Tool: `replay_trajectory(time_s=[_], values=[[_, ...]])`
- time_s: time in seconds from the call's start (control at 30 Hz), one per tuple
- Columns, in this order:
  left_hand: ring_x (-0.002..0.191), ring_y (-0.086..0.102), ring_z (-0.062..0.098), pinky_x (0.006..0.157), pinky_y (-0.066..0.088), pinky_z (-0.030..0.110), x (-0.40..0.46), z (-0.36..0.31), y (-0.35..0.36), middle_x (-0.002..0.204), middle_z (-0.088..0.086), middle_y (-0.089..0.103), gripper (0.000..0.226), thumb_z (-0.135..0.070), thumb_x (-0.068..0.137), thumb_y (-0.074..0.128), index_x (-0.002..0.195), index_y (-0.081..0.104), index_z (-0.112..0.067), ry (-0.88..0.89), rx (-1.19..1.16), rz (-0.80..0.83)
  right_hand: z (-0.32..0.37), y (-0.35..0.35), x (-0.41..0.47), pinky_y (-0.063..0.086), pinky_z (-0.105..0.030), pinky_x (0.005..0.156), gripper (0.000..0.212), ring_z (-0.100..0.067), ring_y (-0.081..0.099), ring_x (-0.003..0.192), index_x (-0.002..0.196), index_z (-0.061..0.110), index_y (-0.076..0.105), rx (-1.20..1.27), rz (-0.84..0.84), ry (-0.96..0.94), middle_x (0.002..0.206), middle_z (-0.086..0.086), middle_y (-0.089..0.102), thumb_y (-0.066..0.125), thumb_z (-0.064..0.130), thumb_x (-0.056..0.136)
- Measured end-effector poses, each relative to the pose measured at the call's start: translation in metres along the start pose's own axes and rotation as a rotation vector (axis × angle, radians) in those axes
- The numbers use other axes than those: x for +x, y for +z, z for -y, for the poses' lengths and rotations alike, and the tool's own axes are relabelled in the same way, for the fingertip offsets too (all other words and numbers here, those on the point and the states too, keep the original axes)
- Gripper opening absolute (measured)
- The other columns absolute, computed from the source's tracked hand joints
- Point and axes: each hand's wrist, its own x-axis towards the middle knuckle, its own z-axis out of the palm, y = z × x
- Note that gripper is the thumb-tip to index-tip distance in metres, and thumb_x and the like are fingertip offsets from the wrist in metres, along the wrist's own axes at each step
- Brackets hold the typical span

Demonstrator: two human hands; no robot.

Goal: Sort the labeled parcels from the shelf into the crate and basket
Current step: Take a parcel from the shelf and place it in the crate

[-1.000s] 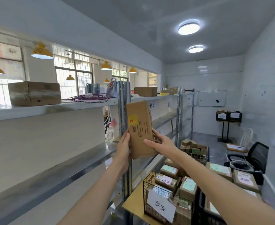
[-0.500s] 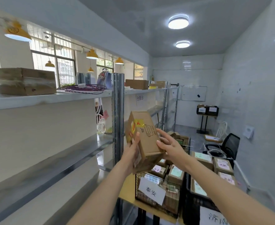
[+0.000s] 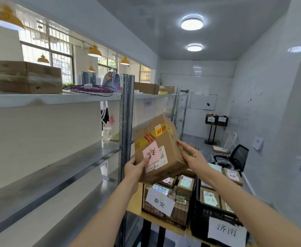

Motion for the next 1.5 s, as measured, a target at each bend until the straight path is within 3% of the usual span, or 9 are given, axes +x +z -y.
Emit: replay_trajectory(time_s=[0.1, 0.2, 0.33, 0.53, 0.7, 0.83, 0.9, 1.0, 1.5], values=[[0.097, 0.073, 0.023, 0.066, 0.059, 0.031, 0.001, 0.000, -0.009, 0.107, 0.002, 0.074, 0.041, -0.023, 0.094, 0.071, 0.129, 0.053, -0.035, 0.044, -0.058, 0.009, 0.003, -0.001, 0.001, 0.049, -0.033, 0.095, 0.043, -0.016, 0.053, 0.122, 0.148, 0.032, 0.047, 0.004, -0.019, 0.092, 0.141, 0.007, 0.046, 0.045, 0.042, 0.106], [0.102, 0.073, 0.026, 0.070, 0.060, 0.039, 0.001, 0.000, -0.010, 0.121, 0.006, 0.072, 0.057, -0.027, 0.094, 0.070, 0.146, 0.046, -0.036, 0.019, -0.137, 0.053, -0.005, -0.005, -0.002, 0.045, -0.039, 0.107, 0.074, -0.020, 0.048, 0.133, 0.149, 0.025, 0.045, -0.014, -0.012, 0.145, 0.146, 0.006, 0.044, 0.055, 0.066, 0.088], [0.101, 0.072, 0.028, 0.081, 0.060, 0.046, -0.001, 0.003, 0.002, 0.118, 0.005, 0.071, 0.052, -0.024, 0.094, 0.070, 0.135, 0.047, -0.046, 0.037, -0.120, 0.092, -0.017, -0.012, -0.014, 0.048, -0.006, 0.060, 0.052, -0.003, 0.063, 0.100, 0.147, 0.036, 0.043, -0.014, 0.011, 0.120, 0.130, 0.004, 0.062, 0.058, 0.046, 0.098], [0.108, 0.069, 0.027, 0.093, 0.057, 0.053, 0.008, 0.015, 0.034, 0.132, 0.001, 0.063, 0.071, -0.037, 0.085, 0.079, 0.140, 0.038, -0.052, 0.089, 0.060, 0.171, -0.041, -0.050, -0.013, 0.057, -0.030, 0.086, 0.064, -0.011, 0.067, 0.107, 0.155, 0.038, 0.034, -0.006, -0.052, 0.162, 0.127, 0.008, 0.065, 0.062, 0.040, 0.098], [0.108, 0.067, 0.023, 0.096, 0.056, 0.050, 0.033, 0.023, 0.087, 0.127, -0.004, 0.062, 0.075, -0.038, 0.088, 0.076, 0.149, 0.034, -0.048, 0.112, 0.112, 0.189, -0.050, -0.097, -0.003, 0.050, -0.014, 0.070, 0.055, 0.000, 0.059, 0.099, 0.146, 0.046, 0.030, -0.064, -0.084, 0.160, 0.116, 0.015, 0.060, 0.059, 0.038, 0.101], [0.109, 0.066, 0.026, 0.093, 0.057, 0.051, 0.058, 0.035, 0.143, 0.136, 0.002, 0.057, 0.071, -0.034, 0.090, 0.075, 0.149, 0.036, -0.047, 0.113, 0.133, 0.207, -0.077, -0.146, 0.013, 0.051, -0.044, 0.103, 0.064, -0.016, 0.057, 0.122, 0.155, 0.038, 0.032, -0.119, -0.184, 0.174, 0.136, 0.007, 0.056, 0.060, 0.046, 0.098], [0.109, 0.065, 0.025, 0.089, 0.057, 0.048, 0.070, 0.045, 0.168, 0.139, 0.002, 0.056, 0.070, -0.032, 0.091, 0.073, 0.150, 0.037, -0.044, 0.118, 0.153, 0.227, -0.091, -0.173, 0.021, 0.046, -0.047, 0.109, 0.062, -0.019, 0.052, 0.129, 0.155, 0.037, 0.034, -0.136, -0.216, 0.198, 0.140, 0.005, 0.054, 0.059, 0.047, 0.099], [0.107, 0.063, 0.022, 0.085, 0.056, 0.040, 0.092, 0.062, 0.203, 0.139, 0.003, 0.055, 0.069, -0.031, 0.093, 0.071, 0.151, 0.036, -0.041, 0.087, 0.205, 0.250, -0.119, -0.213, 0.036, 0.042, -0.046, 0.112, 0.061, -0.019, 0.047, 0.134, 0.155, 0.034, 0.036, -0.157, -0.239, 0.223, 0.142, 0.004, 0.054, 0.058, 0.046, 0.099], [0.112, 0.059, 0.023, 0.098, 0.052, 0.048, 0.199, 0.208, 0.320, 0.134, -0.001, 0.056, 0.069, -0.027, 0.094, 0.071, 0.152, 0.037, -0.041, -0.137, 0.329, 0.280, -0.309, -0.327, 0.094, 0.042, -0.031, 0.101, 0.060, -0.014, 0.048, 0.128, 0.153, 0.036, 0.038, -0.234, -0.200, 0.382, 0.151, 0.003, 0.047, 0.059, 0.048, 0.098]])
